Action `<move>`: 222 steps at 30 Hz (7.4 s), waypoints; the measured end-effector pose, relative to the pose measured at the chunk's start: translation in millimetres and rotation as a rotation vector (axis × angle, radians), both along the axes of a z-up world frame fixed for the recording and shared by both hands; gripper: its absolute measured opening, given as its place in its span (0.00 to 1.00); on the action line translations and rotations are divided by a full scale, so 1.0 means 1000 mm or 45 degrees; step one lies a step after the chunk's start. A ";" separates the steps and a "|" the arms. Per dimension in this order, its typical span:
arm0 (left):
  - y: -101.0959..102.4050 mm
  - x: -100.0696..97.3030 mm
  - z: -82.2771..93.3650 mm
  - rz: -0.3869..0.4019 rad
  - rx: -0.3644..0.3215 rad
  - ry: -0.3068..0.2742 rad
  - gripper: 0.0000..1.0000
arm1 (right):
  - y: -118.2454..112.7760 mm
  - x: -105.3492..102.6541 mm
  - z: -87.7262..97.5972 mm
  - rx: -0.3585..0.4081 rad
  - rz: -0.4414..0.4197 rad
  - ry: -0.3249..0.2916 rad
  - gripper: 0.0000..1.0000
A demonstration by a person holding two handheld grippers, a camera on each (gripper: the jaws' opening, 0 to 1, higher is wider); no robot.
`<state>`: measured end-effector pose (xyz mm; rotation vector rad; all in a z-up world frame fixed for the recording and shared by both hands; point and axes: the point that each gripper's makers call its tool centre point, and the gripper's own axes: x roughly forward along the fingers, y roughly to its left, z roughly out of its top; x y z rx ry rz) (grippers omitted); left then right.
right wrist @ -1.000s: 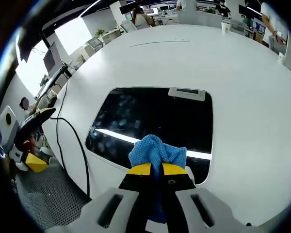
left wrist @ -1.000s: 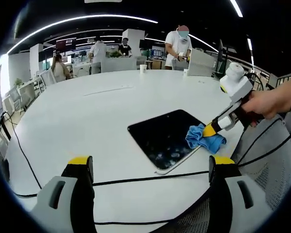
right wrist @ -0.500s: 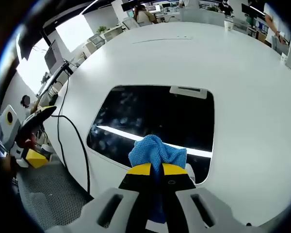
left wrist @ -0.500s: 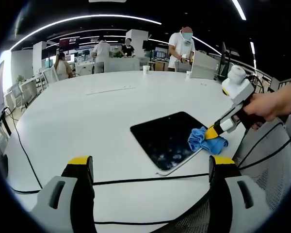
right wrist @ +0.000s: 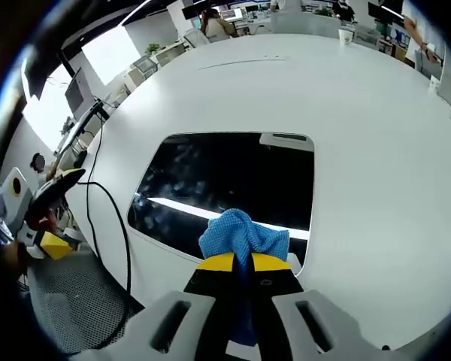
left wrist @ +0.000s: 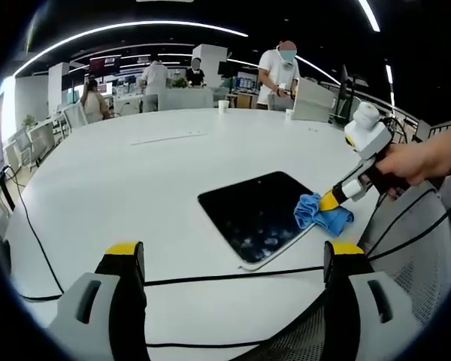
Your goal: Wipe the mirror surface with the cleaning cloth until all visible marks leave the cleaned area.
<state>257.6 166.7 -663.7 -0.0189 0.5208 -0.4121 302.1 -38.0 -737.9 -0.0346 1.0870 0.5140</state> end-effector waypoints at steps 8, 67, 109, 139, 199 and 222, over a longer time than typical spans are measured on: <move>-0.002 0.000 -0.001 -0.017 0.006 0.008 0.99 | -0.007 0.002 0.000 0.010 -0.024 0.006 0.01; 0.004 0.003 0.001 0.045 -0.061 0.007 0.99 | -0.016 0.095 -0.001 -0.103 -0.021 -0.054 0.00; 0.010 0.004 -0.002 0.066 -0.010 0.005 0.99 | -0.005 0.151 -0.005 -0.129 0.031 -0.124 0.01; 0.014 0.006 0.004 0.096 -0.021 -0.028 0.99 | -0.117 0.110 0.009 -0.074 -0.151 0.003 0.01; 0.093 0.010 0.052 0.226 -0.005 -0.135 0.99 | -0.205 0.035 0.057 0.192 -0.073 -0.572 0.96; 0.068 -0.006 0.058 0.266 -0.044 -0.160 0.98 | -0.205 0.036 0.055 0.232 -0.027 -0.585 0.94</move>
